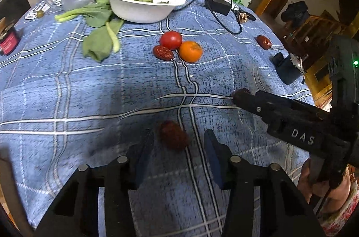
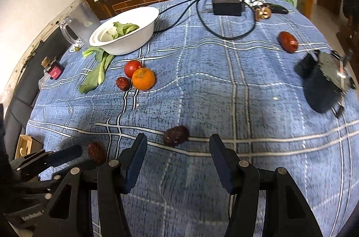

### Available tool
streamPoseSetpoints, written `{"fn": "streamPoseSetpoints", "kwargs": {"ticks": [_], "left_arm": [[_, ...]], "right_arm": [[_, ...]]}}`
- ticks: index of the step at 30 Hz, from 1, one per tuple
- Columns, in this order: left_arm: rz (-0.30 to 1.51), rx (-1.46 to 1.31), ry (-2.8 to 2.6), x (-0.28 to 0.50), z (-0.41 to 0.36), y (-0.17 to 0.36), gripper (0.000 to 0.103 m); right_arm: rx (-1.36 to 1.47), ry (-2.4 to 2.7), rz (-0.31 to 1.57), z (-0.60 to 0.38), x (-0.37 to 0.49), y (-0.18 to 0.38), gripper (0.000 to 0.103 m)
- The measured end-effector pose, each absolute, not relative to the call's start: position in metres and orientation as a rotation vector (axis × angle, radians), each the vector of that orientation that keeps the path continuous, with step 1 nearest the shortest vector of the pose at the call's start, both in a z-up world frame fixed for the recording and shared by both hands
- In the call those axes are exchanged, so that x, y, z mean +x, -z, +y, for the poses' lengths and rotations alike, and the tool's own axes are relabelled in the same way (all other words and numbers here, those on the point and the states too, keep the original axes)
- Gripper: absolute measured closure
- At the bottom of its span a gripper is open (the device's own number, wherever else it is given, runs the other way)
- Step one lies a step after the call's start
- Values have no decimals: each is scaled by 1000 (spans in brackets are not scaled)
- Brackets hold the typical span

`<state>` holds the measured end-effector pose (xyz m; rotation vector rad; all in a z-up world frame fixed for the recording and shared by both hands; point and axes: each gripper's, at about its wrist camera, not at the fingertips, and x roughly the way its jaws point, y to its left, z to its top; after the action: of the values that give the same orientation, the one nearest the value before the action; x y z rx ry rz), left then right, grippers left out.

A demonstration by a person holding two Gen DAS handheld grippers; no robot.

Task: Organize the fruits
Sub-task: 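Grasp a red date with the left tool while the right tool grasps another date, then carry both dates into the box and open both tools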

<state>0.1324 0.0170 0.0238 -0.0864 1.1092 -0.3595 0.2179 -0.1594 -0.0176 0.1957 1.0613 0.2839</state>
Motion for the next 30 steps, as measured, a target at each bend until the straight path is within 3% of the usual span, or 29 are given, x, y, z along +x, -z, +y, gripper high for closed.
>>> {"fn": "streamPoseSetpoints", "kwargs": {"ticks": [5, 6, 7, 9, 20, 30], "left_arm": [[1107, -60, 346, 140, 7, -17, 59], [1107, -46, 342, 140, 5, -18, 63], [1106, -33, 339, 140, 3, -17, 80], [1107, -26, 346, 137, 1, -17, 79], [1074, -110, 337, 109, 30, -39, 80], [1012, -250, 302, 45, 119, -84, 79]], "right_arm": [[137, -289, 1059, -150, 222, 24, 54], [118, -285, 1053, -148, 221, 24, 57], [108, -282, 1052, -147, 221, 24, 64], [106, -271, 1052, -149, 222, 24, 73], [170, -284, 1012, -156, 195, -5, 75], [172, -394, 996, -100, 130, -40, 75]]}}
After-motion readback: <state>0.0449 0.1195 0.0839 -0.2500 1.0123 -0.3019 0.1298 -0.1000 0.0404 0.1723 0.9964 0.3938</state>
